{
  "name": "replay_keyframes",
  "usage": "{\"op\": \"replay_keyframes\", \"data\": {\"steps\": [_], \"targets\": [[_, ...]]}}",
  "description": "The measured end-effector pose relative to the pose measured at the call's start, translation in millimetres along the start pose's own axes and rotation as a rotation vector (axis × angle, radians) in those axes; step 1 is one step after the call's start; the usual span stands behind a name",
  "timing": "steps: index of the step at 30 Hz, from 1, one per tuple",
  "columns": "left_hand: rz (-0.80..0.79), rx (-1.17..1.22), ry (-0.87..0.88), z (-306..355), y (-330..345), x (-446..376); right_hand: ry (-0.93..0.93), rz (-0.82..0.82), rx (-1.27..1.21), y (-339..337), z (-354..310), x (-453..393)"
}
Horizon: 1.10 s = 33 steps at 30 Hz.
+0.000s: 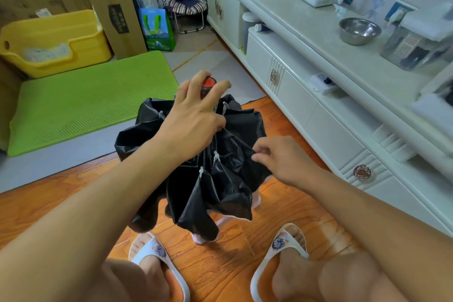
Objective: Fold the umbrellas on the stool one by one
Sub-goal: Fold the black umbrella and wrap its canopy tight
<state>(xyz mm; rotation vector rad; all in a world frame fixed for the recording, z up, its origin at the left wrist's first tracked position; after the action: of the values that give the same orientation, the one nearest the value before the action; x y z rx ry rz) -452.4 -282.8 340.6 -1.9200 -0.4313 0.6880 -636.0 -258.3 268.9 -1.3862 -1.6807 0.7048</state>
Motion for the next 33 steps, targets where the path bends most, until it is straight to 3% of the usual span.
{"op": "replay_keyframes", "data": {"steps": [5,9,12,15,19,22,25,29,31,33], "targets": [[-0.001,0.036,0.003,-2,0,1,0.063,0.090,0.039,-22,11,-6],[0.003,0.112,-0.008,-4,-2,10,0.196,-0.003,0.169,-11,32,-19],[0.024,0.118,0.006,-4,-5,19,0.034,-0.072,0.019,-11,16,-16],[0.148,0.171,0.034,-8,-9,24,-0.116,-0.110,-0.026,-11,-5,-15],[0.312,0.391,-0.119,-26,-22,36,-0.082,-0.170,0.130,-6,-12,-26],[0.308,0.466,-0.239,-38,-23,47,-0.076,-0.176,0.184,-9,-18,-30],[0.283,0.385,-0.316,-41,-29,55,-0.074,-0.151,0.178,-12,-23,-31],[0.418,0.302,-0.251,-12,-59,57,-0.058,-0.110,0.172,-12,-22,-33],[0.313,0.522,-0.247,6,-50,57,-0.048,-0.094,0.157,-12,-19,-35],[-0.031,0.641,-0.335,23,-18,60,-0.054,-0.083,0.165,-11,-21,-34]]}}
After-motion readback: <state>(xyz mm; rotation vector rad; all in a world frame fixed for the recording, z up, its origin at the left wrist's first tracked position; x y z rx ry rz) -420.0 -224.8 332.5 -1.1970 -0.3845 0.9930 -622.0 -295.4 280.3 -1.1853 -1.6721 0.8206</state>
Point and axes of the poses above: each hand's wrist, its own x-axis away from the middle knuckle, its own y-axis out of the palm, z = x × y, the point moved 6 cm from there along -x, towards the middle knuckle, and after that the axes turned 15 degrees about y, right-handed, at the moved point
